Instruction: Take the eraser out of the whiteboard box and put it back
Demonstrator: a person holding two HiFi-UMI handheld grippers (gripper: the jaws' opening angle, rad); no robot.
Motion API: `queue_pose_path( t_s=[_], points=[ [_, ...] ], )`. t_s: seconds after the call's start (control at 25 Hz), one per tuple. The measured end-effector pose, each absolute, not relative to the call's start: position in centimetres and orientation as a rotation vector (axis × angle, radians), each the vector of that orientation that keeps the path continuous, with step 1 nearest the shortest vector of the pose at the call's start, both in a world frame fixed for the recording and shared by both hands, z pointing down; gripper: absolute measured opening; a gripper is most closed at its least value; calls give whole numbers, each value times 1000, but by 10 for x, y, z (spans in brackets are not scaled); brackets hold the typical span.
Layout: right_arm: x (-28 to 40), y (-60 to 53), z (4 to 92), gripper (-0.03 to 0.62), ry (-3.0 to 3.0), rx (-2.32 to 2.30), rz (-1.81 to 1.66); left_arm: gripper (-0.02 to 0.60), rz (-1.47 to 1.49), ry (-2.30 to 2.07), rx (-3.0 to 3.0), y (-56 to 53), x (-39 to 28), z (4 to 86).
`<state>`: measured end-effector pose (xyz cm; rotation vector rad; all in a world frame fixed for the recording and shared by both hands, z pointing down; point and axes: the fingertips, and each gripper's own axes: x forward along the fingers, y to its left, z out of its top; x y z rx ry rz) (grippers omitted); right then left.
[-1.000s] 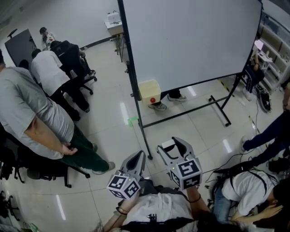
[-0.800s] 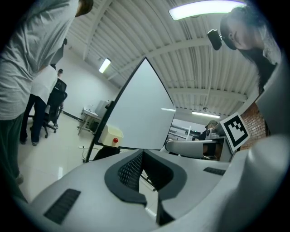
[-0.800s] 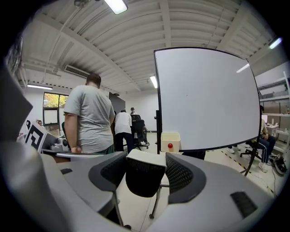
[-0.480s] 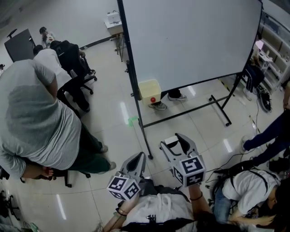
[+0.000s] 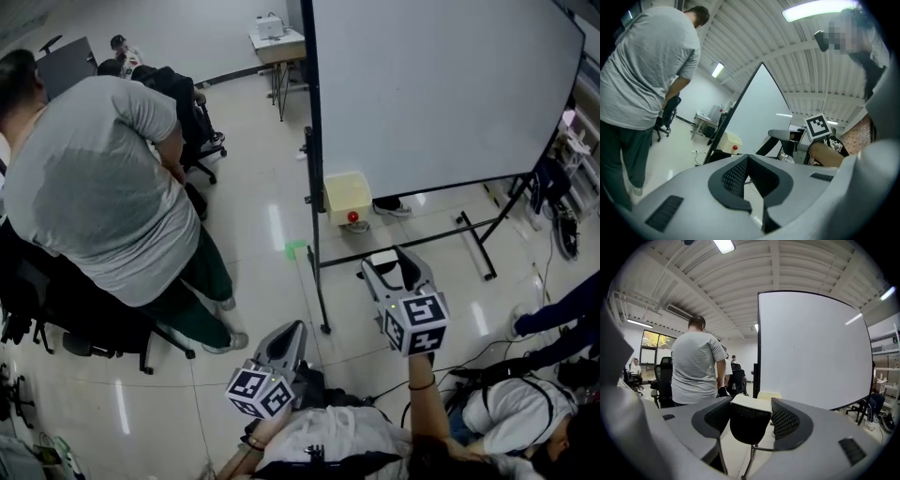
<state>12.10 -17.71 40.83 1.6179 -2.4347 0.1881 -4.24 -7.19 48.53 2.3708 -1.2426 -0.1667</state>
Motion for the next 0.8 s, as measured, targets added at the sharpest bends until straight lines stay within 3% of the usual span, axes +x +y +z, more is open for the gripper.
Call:
queue_pose_path(
  t_s=[0.48,0.8],
  points=[
    [107,-353,396,275,-2348,1701,90,-14,-253,-1327,2361,-186,-119,462],
    [105,-420,459,275,-2240,1652,231,-14,-267,-1329,2370,-233,-139,458]
  ],
)
